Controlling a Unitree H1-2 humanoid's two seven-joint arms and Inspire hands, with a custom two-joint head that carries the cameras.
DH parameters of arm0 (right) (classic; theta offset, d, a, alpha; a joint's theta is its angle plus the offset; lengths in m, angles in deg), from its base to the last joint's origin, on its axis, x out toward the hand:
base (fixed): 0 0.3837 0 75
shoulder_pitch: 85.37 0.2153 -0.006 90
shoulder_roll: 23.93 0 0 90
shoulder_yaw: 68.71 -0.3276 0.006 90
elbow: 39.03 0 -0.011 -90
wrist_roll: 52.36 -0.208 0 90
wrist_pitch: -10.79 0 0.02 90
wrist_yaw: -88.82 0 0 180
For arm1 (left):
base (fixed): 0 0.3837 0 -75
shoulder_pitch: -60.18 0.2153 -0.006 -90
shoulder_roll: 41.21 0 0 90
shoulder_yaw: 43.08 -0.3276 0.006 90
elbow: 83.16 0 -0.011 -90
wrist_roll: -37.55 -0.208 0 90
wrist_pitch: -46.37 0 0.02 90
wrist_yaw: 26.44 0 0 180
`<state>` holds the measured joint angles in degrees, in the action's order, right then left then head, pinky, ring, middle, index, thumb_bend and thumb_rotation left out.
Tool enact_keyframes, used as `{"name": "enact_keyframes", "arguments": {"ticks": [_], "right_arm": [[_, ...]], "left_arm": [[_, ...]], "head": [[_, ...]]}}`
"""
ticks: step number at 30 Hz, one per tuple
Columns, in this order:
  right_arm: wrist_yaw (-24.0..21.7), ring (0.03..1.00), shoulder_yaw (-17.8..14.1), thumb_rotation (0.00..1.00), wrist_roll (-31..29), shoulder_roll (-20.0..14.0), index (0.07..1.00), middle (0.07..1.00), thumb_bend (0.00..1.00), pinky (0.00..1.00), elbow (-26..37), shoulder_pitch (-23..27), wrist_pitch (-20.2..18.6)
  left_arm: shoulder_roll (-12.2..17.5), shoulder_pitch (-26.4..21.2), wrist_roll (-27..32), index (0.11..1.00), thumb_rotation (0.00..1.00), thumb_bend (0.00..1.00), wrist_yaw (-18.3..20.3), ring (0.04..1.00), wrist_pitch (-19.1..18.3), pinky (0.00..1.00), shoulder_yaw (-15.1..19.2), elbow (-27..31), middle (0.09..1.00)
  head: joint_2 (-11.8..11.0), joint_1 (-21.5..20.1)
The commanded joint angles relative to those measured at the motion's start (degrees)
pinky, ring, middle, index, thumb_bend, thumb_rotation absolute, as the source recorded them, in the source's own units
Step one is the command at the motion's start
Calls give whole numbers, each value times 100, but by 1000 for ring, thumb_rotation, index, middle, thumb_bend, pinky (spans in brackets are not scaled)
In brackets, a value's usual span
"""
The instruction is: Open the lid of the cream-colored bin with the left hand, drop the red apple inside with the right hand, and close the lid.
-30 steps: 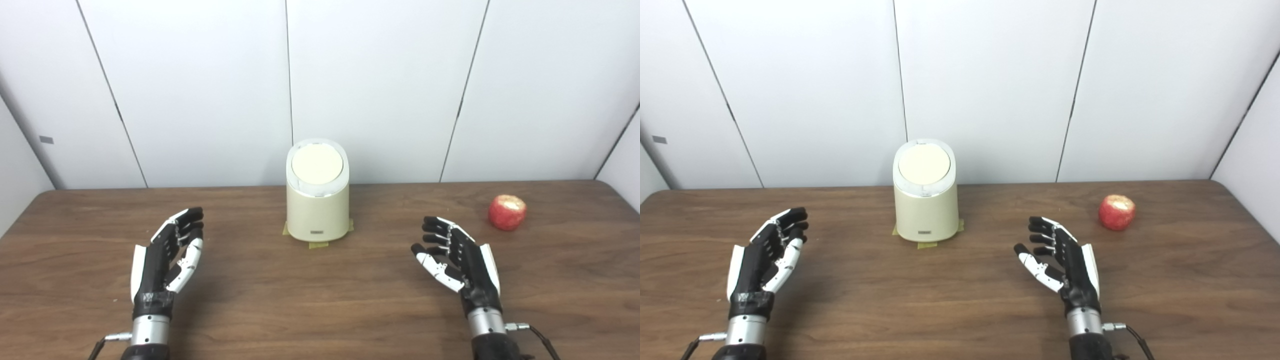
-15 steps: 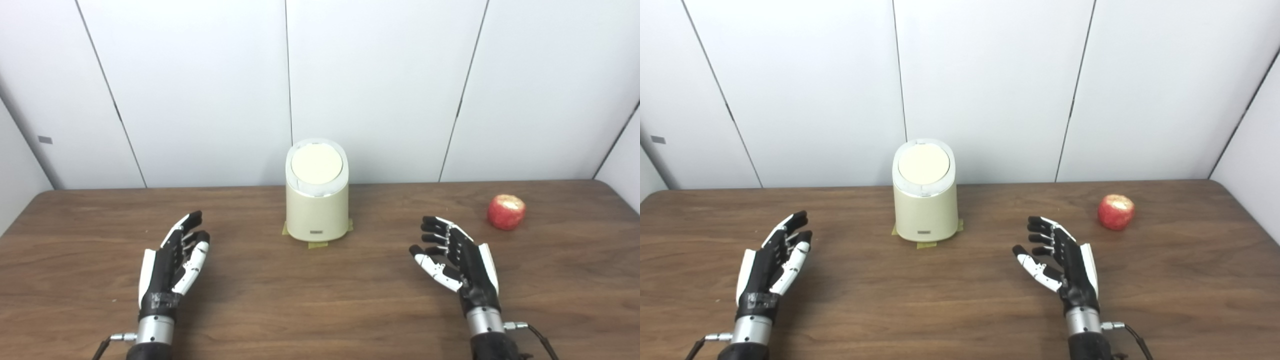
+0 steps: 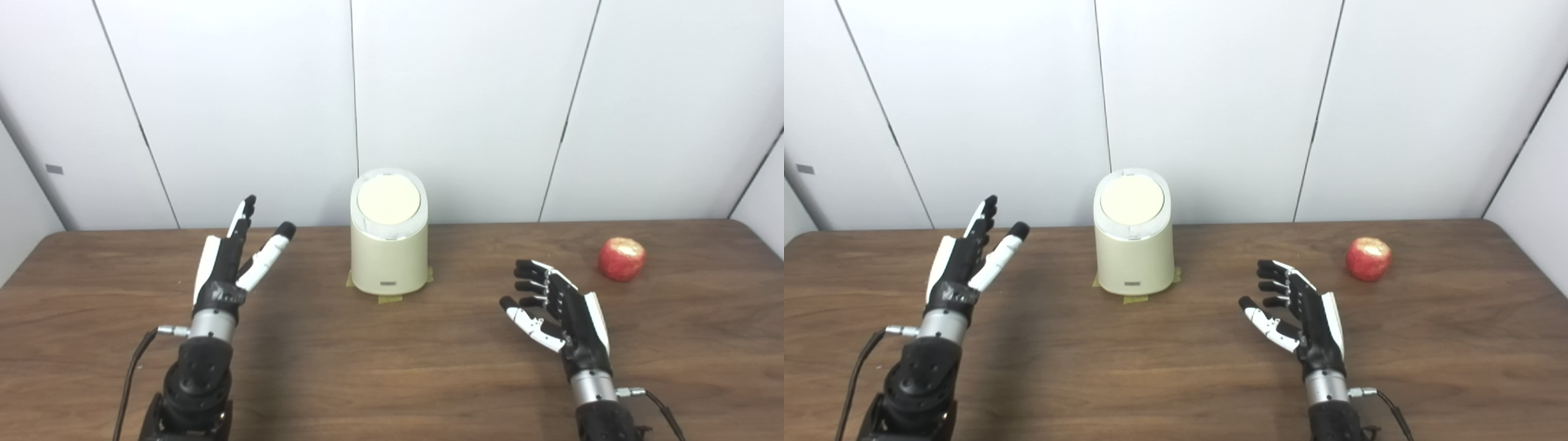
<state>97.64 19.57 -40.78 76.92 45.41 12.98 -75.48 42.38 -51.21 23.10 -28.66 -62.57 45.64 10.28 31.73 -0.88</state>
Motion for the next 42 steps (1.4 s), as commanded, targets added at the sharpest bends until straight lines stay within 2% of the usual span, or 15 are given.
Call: {"name": "enact_keyframes", "arguments": {"ticks": [1,4,8,12,18,26,32,38,42], "right_arm": [[67,705,7,189,81,-18,723,735,235,598,103,138,185],[65,702,2,176,51,-3,720,731,233,593,99,145,204],[64,704,-3,198,36,0,722,732,236,594,78,152,218],[97,699,9,202,109,5,719,728,238,591,104,148,183],[95,693,-11,206,76,37,715,724,246,584,123,146,134],[93,703,14,211,143,27,723,733,239,595,159,126,110],[112,698,32,199,208,29,722,730,230,591,177,115,119],[127,691,48,240,288,47,716,722,238,580,239,95,41],[118,695,51,238,284,61,717,723,241,591,291,82,-17]], "left_arm": [[-44,-463,-258,1000,722,766,-67,1000,-217,1000,-87,134,1000],[-163,-765,-386,1000,691,756,-79,1000,-527,1000,-176,92,1000],[-305,-1053,-506,1000,658,767,-131,1000,-637,1000,-242,-16,1000],[-427,-1356,-874,1000,620,778,-243,1000,-747,1000,-447,-199,1000],[-584,-1708,-1111,1000,555,782,-420,1000,-672,1000,-606,-639,1000],[-682,-2014,-1478,1000,560,775,-451,1000,-750,1000,-804,-1064,1000],[-725,-2167,-1677,1000,483,785,-550,1000,-646,1000,-967,-1302,1000],[-695,-2236,-1905,1000,401,681,-600,1000,-681,1000,-1163,-1495,1000],[-696,-2271,-2003,1000,348,709,-681,1000,-645,1000,-1242,-1637,1000]], "head": [[5,-11],[3,-23],[1,-14],[-4,-24],[-18,-44],[-1,-80],[8,-94],[21,-122],[29,-128]]}}
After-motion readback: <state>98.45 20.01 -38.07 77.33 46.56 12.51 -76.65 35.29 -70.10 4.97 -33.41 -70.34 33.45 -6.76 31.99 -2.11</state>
